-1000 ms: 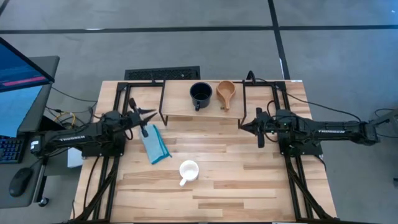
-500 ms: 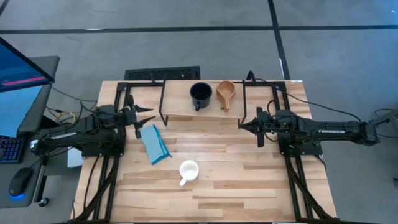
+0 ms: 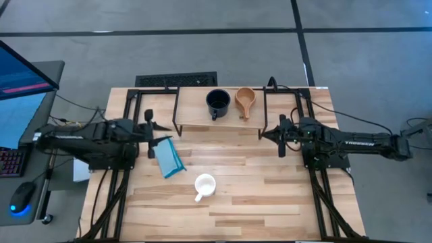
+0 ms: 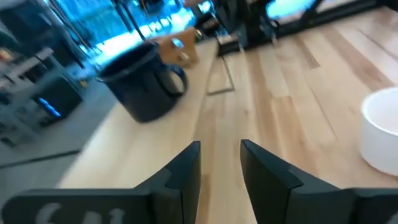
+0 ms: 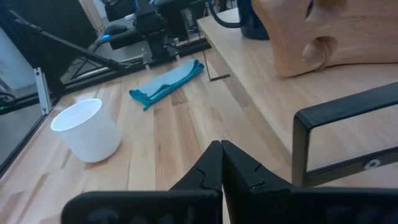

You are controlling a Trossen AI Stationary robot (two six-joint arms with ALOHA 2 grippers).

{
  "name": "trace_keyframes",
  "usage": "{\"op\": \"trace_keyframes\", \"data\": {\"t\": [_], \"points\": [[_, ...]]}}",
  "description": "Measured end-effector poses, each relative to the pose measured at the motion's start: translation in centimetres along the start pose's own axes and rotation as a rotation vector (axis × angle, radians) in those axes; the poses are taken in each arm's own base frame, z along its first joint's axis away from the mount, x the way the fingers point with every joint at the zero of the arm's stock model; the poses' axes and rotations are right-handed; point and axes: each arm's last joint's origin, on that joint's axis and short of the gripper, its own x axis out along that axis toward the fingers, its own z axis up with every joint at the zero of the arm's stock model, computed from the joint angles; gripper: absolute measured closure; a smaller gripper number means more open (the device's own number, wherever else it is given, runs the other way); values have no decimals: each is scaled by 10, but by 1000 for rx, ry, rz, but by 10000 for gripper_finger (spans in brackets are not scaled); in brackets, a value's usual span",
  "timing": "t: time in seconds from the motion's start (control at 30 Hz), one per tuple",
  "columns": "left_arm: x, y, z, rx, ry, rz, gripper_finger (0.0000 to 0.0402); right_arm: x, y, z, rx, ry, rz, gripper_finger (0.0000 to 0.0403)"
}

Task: Stack small to large cups/mugs on shelf
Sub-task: Put the white mug on the shelf

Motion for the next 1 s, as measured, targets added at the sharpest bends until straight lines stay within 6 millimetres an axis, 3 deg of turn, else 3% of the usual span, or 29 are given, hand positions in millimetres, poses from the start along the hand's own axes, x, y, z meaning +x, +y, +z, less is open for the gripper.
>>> {"op": "trace_keyframes", "data": {"t": [0.63, 1.0], "points": [[45, -21, 35, -79, 262, -211, 303, 0, 4, -3, -6, 34, 34, 382], [67, -53, 60, -239, 384, -229, 303, 0, 5, -8, -4, 82, 37, 381]]}}
